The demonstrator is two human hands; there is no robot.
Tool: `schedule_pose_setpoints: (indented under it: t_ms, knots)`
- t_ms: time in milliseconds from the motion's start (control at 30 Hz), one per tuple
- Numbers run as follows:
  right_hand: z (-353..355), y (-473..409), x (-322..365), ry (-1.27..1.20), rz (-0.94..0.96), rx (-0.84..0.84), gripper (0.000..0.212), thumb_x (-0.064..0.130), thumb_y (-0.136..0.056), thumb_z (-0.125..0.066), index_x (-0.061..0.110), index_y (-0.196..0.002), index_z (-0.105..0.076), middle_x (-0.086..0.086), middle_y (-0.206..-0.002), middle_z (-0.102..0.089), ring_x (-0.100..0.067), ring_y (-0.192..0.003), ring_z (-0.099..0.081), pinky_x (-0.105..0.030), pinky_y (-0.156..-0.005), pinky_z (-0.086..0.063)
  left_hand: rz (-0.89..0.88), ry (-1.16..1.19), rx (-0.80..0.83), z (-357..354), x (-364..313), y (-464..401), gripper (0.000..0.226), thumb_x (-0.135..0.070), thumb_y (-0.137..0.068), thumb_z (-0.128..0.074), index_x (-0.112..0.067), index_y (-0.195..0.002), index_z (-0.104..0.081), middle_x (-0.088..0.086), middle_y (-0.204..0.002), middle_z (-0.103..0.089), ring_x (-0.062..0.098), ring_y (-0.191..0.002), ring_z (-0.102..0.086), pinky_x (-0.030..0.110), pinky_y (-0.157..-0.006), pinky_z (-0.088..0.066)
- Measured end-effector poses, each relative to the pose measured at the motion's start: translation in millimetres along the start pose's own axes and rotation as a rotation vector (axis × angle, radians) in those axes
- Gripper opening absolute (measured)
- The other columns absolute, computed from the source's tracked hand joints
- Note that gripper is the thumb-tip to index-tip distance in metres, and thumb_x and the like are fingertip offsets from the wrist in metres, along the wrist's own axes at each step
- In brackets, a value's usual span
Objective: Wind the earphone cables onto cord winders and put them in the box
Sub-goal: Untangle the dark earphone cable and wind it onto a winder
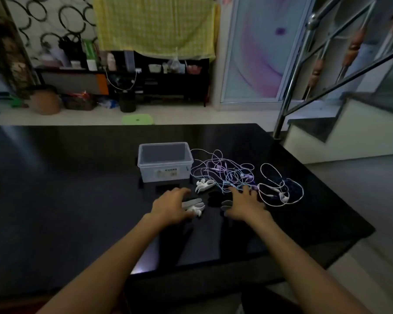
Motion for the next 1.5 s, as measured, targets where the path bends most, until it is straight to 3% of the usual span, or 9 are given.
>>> schedule_pose_setpoints:
  t_ms: [133,400,633,833,933,1033,1100,1300,1500]
  knots:
    - [-24,-13,-12,-0.04,-0.096,-0.011,0.073,0.045,-0.092,-0.051,0.031,-0.149,-0.008,-0.013,-0.155,-0.01,-0.036,-0.141,-0.014,-0.056,-0.107,-0.027,0.009,0.046,-0.015,-17,9,-13,0.056,-0.045,-0.078,-0.068,-0.034,-0.13,-0.049,-0.003,-0.119,-0.054,0.02,-0.114,-0.053,0.035,-0.089,-0.045]
    - [-37,-20,14,-0.262,0.356,-0.072,0.056,0.029,-0.091,-0.057,0.031,-0.143,-0.034,-0.009,-0.136,-0.039,-0.026,-0.131,-0.031,-0.04,-0.108,-0.032,0.143,0.043,-0.345,3,41,-7,0.047,-0.049,-0.088,-0.056,-0.025,-0.129,-0.051,0.002,-0.127,-0.056,0.026,-0.112,-0.055,0.039,-0.083,-0.046]
    - [-30,-25,49,-0.75,0.443,-0.017,0.062,0.001,-0.087,-0.058,0.013,-0.143,-0.035,-0.01,-0.143,-0.041,-0.017,-0.129,-0.043,-0.029,-0.108,-0.037,0.051,-0.075,-0.456,7,22,-21,0.037,-0.023,-0.095,-0.048,-0.012,-0.13,-0.052,0.008,-0.139,-0.048,0.026,-0.133,-0.035,0.039,-0.104,-0.033]
    - [16,-25,-67,-0.273,-0.039,-0.471,0.029,0.009,-0.088,-0.054,0.013,-0.116,-0.059,-0.007,-0.123,-0.059,-0.025,-0.115,-0.054,-0.035,-0.088,-0.046,-0.267,0.012,-0.14,-19,-31,-36,0.048,-0.05,-0.089,-0.054,-0.026,-0.131,-0.054,-0.003,-0.138,-0.051,0.018,-0.128,-0.042,0.035,-0.105,-0.035]
    - [1,-20,-115,-0.036,-0.251,-0.254,0.045,0.023,-0.092,-0.055,0.006,-0.131,-0.044,-0.014,-0.139,-0.038,-0.033,-0.129,-0.036,-0.041,-0.099,-0.039,-0.324,-0.185,-0.032,-44,-57,-32,0.053,-0.053,-0.087,-0.054,-0.034,-0.136,-0.046,-0.01,-0.146,-0.04,0.013,-0.139,-0.028,0.035,-0.114,-0.015]
    - [1,-21,-124,0.022,-0.065,-0.327,0.019,0.024,-0.092,-0.056,0.019,-0.108,-0.064,-0.006,-0.126,-0.055,-0.025,-0.119,-0.05,-0.04,-0.097,-0.04,-0.346,-0.238,-0.203,-46,-82,-32,0.044,-0.041,-0.092,-0.05,-0.035,-0.135,-0.045,-0.012,-0.146,-0.038,0.011,-0.141,-0.022,0.039,-0.116,0.001]
    - [2,-22,-123,-0.056,0.106,-0.254,0.01,0.022,-0.089,-0.06,0.022,-0.096,-0.068,0.0,-0.109,-0.063,-0.02,-0.109,-0.056,-0.036,-0.092,-0.046,-0.395,-0.117,-0.248,-42,-99,-37,0.045,-0.032,-0.092,-0.051,-0.032,-0.137,-0.045,-0.009,-0.146,-0.04,0.013,-0.138,-0.028,0.035,-0.115,-0.012]
    - [-1,-17,-131,-0.331,0.195,-0.063,0.016,0.024,-0.08,-0.073,0.015,-0.093,-0.069,0.008,-0.075,-0.058,-0.007,-0.071,-0.054,-0.016,-0.066,-0.043,-0.583,-0.105,0.096,-56,-157,-79,0.06,-0.014,-0.087,-0.056,-0.023,-0.143,-0.037,0.001,-0.149,-0.037,0.021,-0.136,-0.03,0.033,-0.111,-0.026]
    - [10,-7,-139,-0.498,0.256,0.117,0.008,0.017,-0.092,-0.058,0.015,-0.093,-0.066,-0.002,-0.088,-0.067,-0.007,-0.081,-0.06,-0.018,-0.079,-0.047,-0.663,-0.317,0.146,-71,-163,-92,0.034,-0.038,-0.087,-0.062,-0.023,-0.117,-0.064,-0.001,-0.14,-0.046,0.02,-0.134,-0.033,0.035,-0.108,-0.03]
Point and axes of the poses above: each hand's wrist, its own y-axis away from the middle knuckle, its own z-axis out of the back of the hand, x = y × z, the point moved 4 cm from there along -y, towards the middle knuckle
